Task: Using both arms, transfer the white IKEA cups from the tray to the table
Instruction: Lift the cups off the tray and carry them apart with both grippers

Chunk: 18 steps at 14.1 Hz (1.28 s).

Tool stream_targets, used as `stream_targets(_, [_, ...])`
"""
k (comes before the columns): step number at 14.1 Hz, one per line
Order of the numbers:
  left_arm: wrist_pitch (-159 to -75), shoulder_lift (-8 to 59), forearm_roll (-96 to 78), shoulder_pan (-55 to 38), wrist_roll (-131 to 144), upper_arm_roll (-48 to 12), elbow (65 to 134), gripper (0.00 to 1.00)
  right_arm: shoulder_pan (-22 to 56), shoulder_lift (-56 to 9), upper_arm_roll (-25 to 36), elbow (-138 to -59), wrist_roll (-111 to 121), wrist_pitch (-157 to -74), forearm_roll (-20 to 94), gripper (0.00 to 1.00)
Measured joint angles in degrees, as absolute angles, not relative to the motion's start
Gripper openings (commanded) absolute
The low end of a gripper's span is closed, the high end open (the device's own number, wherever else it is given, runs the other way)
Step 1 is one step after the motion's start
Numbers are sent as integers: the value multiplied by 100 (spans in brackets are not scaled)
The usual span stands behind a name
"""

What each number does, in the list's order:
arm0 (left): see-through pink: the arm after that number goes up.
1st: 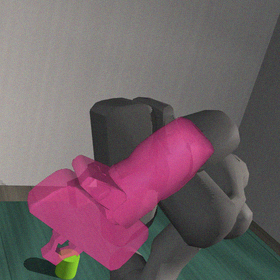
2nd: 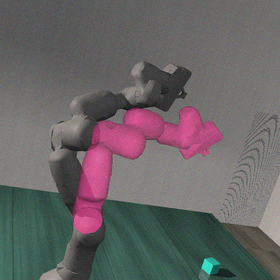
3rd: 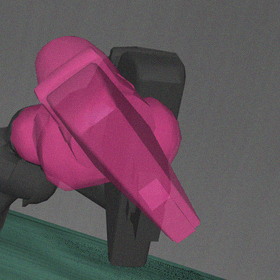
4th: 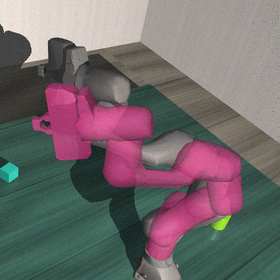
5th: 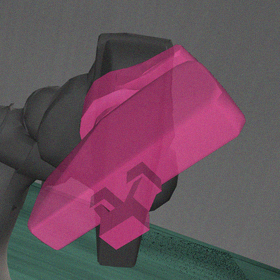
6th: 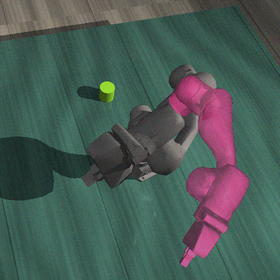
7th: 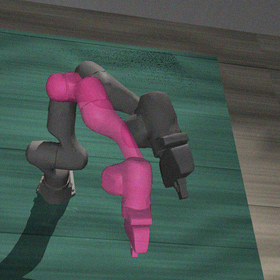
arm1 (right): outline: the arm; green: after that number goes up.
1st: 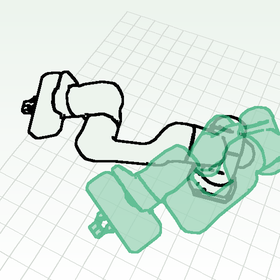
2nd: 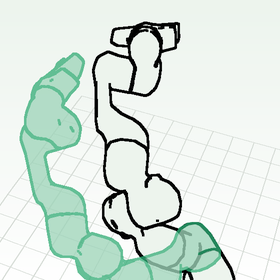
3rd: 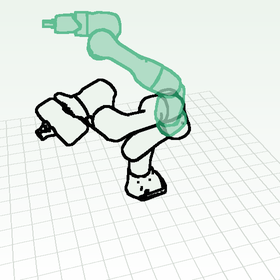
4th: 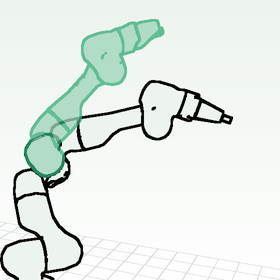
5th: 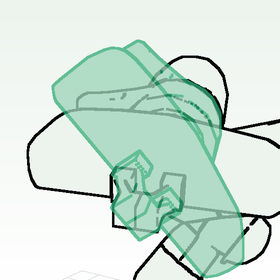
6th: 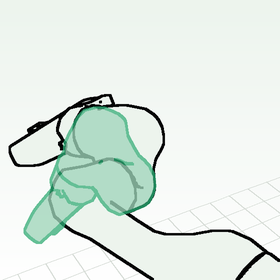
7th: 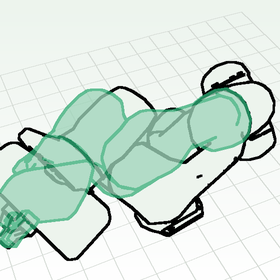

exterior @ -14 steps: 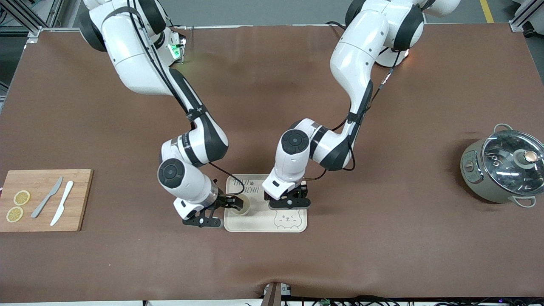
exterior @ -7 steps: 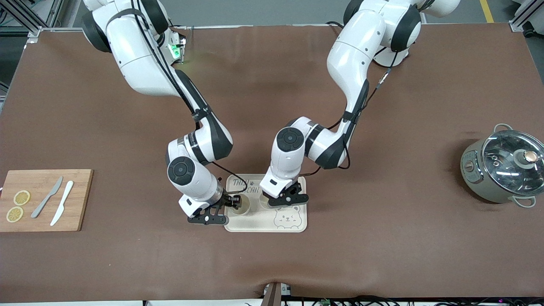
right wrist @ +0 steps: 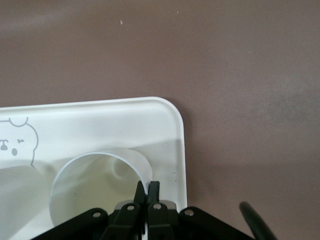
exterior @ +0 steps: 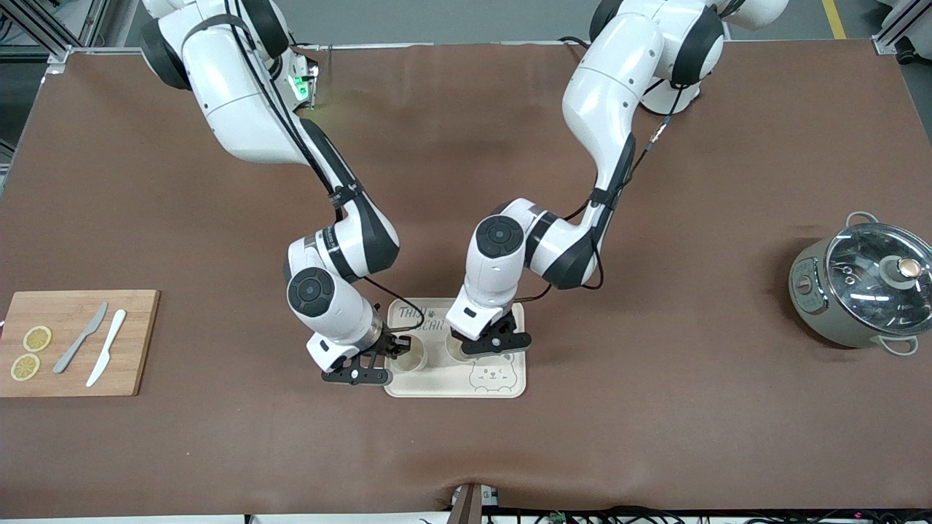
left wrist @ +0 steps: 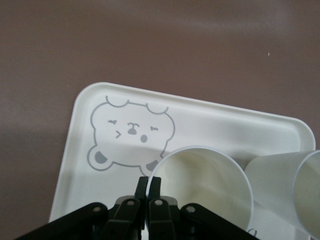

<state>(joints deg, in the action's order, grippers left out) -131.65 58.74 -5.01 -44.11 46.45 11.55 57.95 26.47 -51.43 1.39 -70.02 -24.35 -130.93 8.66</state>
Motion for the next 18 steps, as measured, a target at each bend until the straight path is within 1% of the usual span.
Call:
stream_targets(2, [-12792, 5658, -501, -4327, 4645, 1168, 5775, 0, 2608, -5091, 174, -6949, -2457, -13003, 866, 0])
stream_targets(5, [-12074, 5193, -501, -4185, 4553, 1169, 5837, 0, 2388, -4961, 241, -6878, -2459, -12604, 866, 0])
stream_targets(7, [-11822, 4693, -501, -4117, 4243, 1157, 6276, 0, 2103, -4926, 260, -6864, -2279, -12524, 861, 0])
stream_targets(9, [-11794, 3970, -501, -4011, 3799, 1124, 7115, 0, 1813, -4919, 271, -6859, -1867, -12518, 860, 0])
stream_targets(14, [-11860, 1876, -622, -3588, 2491, 1073, 9572, 0, 1205, -4806, 278, -6854, -751, -12499, 725, 0])
stream_targets(16, [-12269, 1208, -627, -3465, 2063, 1068, 10596, 0, 999, -4794, 278, -6853, -262, -12499, 675, 0])
stream_targets(18, [-12947, 714, -629, -3375, 1790, 1064, 11625, 0, 778, -4794, 282, -6854, 208, -12489, 650, 0])
